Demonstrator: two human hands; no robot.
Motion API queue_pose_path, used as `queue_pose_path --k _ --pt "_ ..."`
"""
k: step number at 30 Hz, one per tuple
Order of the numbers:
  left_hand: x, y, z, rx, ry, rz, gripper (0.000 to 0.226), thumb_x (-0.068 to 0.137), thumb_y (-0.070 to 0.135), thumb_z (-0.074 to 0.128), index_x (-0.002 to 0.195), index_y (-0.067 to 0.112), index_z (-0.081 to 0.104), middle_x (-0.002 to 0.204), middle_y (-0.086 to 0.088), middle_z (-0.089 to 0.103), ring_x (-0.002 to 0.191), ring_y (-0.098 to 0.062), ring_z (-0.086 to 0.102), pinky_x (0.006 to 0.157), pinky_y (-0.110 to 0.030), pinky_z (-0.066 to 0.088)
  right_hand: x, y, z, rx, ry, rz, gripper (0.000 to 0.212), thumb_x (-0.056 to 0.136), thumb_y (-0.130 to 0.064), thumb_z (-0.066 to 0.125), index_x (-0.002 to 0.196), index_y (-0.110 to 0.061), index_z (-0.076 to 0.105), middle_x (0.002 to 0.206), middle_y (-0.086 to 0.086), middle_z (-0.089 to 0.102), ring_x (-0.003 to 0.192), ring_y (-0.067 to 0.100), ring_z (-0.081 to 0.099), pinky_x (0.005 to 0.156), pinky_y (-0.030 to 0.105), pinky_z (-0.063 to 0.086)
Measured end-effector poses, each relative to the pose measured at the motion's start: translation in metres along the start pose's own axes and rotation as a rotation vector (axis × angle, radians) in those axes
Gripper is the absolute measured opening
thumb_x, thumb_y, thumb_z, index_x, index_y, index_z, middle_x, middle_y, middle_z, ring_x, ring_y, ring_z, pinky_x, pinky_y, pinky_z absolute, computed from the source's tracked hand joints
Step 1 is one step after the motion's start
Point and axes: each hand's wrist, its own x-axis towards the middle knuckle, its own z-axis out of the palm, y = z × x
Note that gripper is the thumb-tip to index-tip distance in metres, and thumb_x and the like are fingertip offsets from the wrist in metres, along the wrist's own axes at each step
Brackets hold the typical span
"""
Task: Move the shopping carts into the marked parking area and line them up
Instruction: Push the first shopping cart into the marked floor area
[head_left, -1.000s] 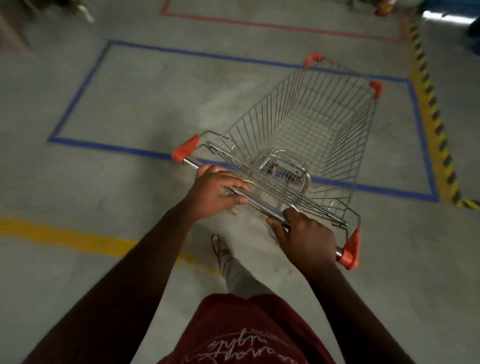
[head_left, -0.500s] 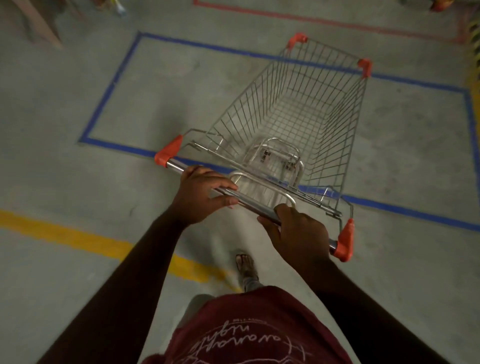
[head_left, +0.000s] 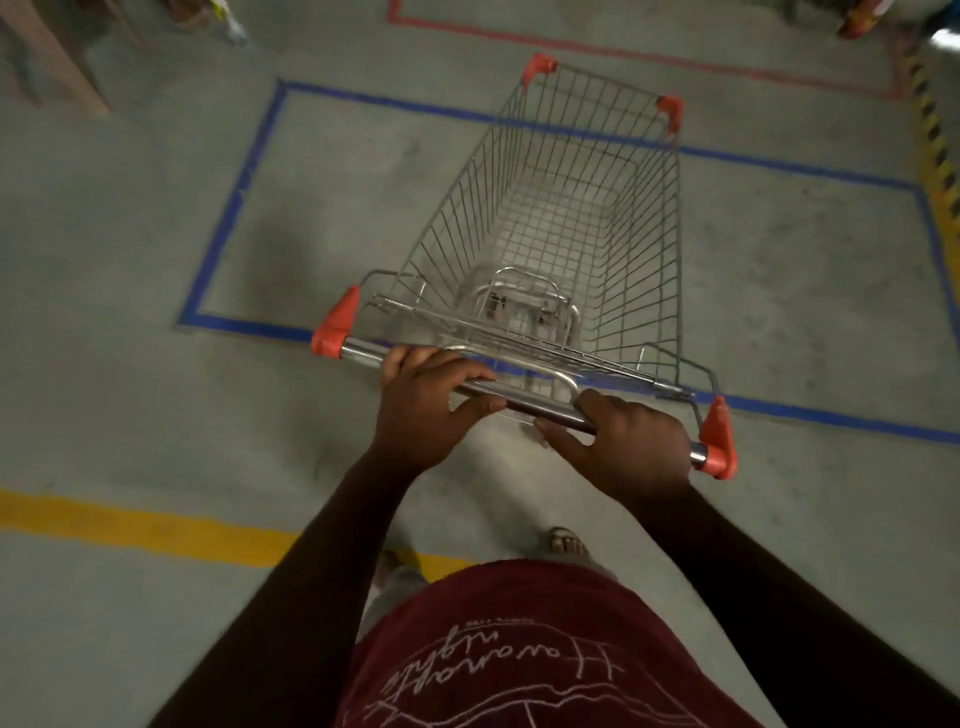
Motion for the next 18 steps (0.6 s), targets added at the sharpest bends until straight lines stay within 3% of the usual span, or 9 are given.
queue_pose_path --k 9,18 --pt "0.002 -0.135 -0.107 0.034 -0.023 -0.027 0.035 0.084 0.068 0.067 0.101 0.038 0.075 0.1 0.017 0.072 0.104 -0.011 0.061 0.099 -0.028 0.022 0.073 -0.159 0.014 0.018 -0.004 0.026 0.067 0.09 -0.088 0.038 0.087 -0.027 0.065 0.069 -0.006 0.065 0.054 0.02 0.064 0.054 0.03 0.052" --pt "0.062 -0.266 -0.174 0.079 -0.045 -0.036 0.037 0.088 0.068 0.062 0.104 0.037 0.074 0.102 0.019 0.071 0.104 -0.011 0.059 0.098 -0.034 0.024 0.189 -0.26 0.047 0.024 0.076 0.007 0.068 0.089 -0.088 0.04 0.078 -0.024 0.061 0.065 -0.003 0.064 0.056 0.026 0.064 0.053 0.031 0.047"
